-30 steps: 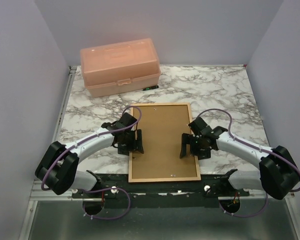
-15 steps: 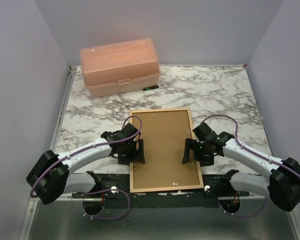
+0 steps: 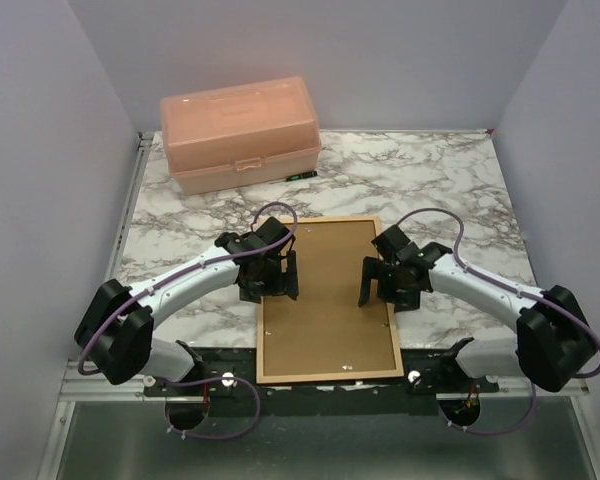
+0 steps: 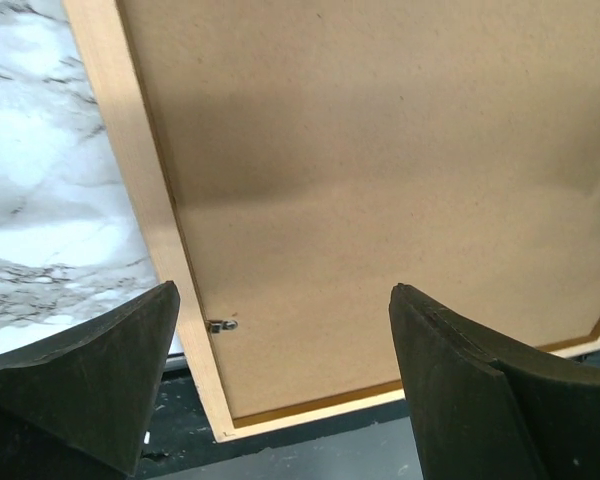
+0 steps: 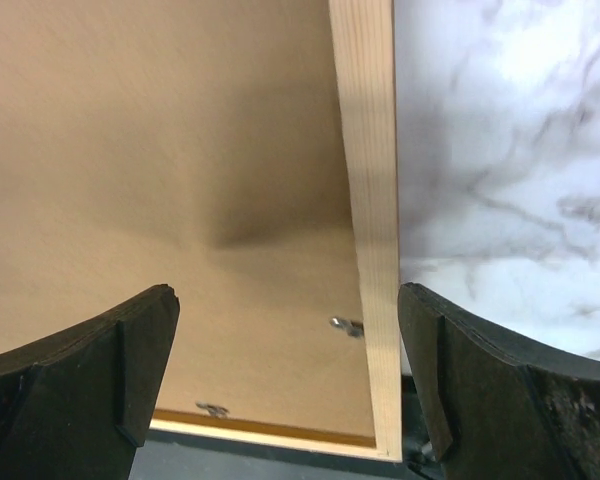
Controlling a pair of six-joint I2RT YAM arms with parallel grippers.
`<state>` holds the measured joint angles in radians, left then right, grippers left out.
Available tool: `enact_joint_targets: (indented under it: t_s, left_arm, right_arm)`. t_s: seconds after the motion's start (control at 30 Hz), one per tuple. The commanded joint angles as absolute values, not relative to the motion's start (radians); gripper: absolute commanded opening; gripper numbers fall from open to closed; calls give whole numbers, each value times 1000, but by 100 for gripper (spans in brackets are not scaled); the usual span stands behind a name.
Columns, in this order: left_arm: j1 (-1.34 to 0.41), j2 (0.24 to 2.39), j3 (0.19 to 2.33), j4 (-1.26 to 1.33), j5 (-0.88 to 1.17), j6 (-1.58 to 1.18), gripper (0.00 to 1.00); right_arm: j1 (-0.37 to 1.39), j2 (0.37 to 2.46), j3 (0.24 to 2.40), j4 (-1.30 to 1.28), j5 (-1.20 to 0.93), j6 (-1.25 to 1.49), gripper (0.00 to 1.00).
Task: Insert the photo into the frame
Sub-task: Install the photo frame at the center of the board.
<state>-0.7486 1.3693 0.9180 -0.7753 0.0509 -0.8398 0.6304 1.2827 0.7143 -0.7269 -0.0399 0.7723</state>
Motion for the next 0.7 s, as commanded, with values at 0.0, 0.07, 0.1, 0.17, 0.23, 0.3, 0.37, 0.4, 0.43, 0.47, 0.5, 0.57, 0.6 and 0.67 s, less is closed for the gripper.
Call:
enact_joint_targets:
  t_s: [0.0,0.07,0.1,0.17,0.23,0.3,0.37,0.4,0.43,0.47,0.5,0.57,0.6,0.67]
  left_arm:
    - [-723,1393,935,-808,-17,-812,88]
    - [-712,1389,919,-796,-19,-805,88]
    - [-705,1387,907,-793,-20,-802,88]
    - [-686,1381,885,-786,-21,-795,87]
    - [-666,1371,857,-769,-17,-789,87]
    - [-647,1361,829,-742,-2,-783,86]
    - [-627,1358,803,-711,27,-775,85]
    - [-621,1356,795,-702,35,-772,85]
    - [-616,1356,788,-694,39,-770,85]
    - [-613,1356,783,-691,41,-770,84]
    - [-609,1358,778,-687,41,-770,84]
    - [-606,1362,773,-676,50,-766,83]
    - [-604,1367,775,-675,51,-765,83]
    - [-602,1374,781,-676,52,-759,82]
  right_arm:
    - [582,1368,849,-678,93,711,100]
    - [542,1424,897,-673,108,675,100]
    - [515,1447,918,-665,104,655,100]
    - [472,1500,955,-649,96,621,100]
    - [443,1549,988,-636,98,592,100]
    - [425,1589,1015,-625,102,567,100]
    - [419,1626,1033,-614,108,550,100]
    - [416,1640,1039,-611,114,546,100]
    - [416,1657,1041,-606,122,542,99]
    - [414,1670,1043,-600,127,536,98]
    - [413,1681,1043,-592,131,531,98]
    - [411,1696,1042,-579,138,520,95]
    - [411,1701,1043,-579,141,516,93]
    - [409,1704,1043,-577,144,508,88]
